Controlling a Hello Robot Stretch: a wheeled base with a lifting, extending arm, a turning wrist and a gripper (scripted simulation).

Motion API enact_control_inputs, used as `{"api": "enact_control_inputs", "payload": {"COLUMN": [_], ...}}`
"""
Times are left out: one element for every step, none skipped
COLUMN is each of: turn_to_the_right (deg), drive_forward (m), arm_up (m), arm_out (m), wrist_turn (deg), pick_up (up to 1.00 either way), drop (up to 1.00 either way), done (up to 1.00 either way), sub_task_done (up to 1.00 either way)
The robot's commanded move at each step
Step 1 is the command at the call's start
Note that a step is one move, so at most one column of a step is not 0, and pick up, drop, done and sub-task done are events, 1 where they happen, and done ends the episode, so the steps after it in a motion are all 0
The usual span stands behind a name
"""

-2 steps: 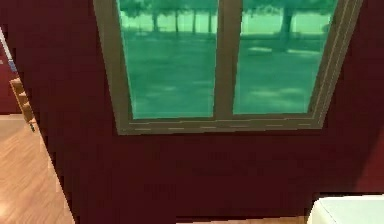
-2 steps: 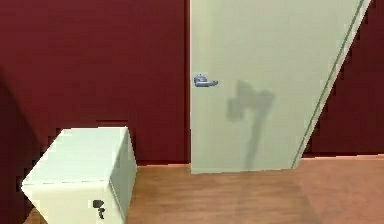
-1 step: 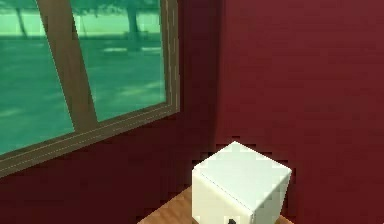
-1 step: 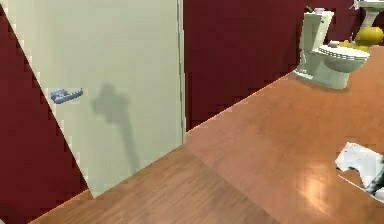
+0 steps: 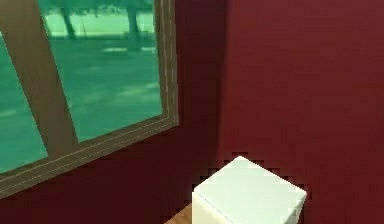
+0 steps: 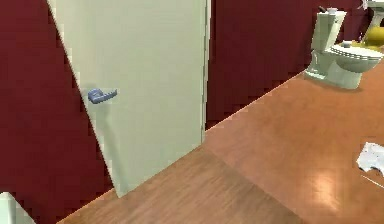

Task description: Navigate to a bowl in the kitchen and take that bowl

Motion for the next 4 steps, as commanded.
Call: {"api": "enact_control_inputs", "payload": {"turn_to_the_right": [-45.0, -45.0, -24.0, 0.0], "drive_forward": [0.0, 0.0, 0.0, 0.4], "arm_up": [0.0, 0.0, 0.0, 0.0], "arm_out": [0.0, 0.0, 0.0, 0.0], "wrist_turn": [0.0, 0.0, 0.0, 0.0], "pick_up": [0.0, 0.0, 0.0, 0.0], "drop": [0.0, 0.0, 0.0, 0.0], "done": [0.0, 0.0, 0.0, 0.0], "sub_task_done": [0.0, 0.0, 0.0, 0.0]}}
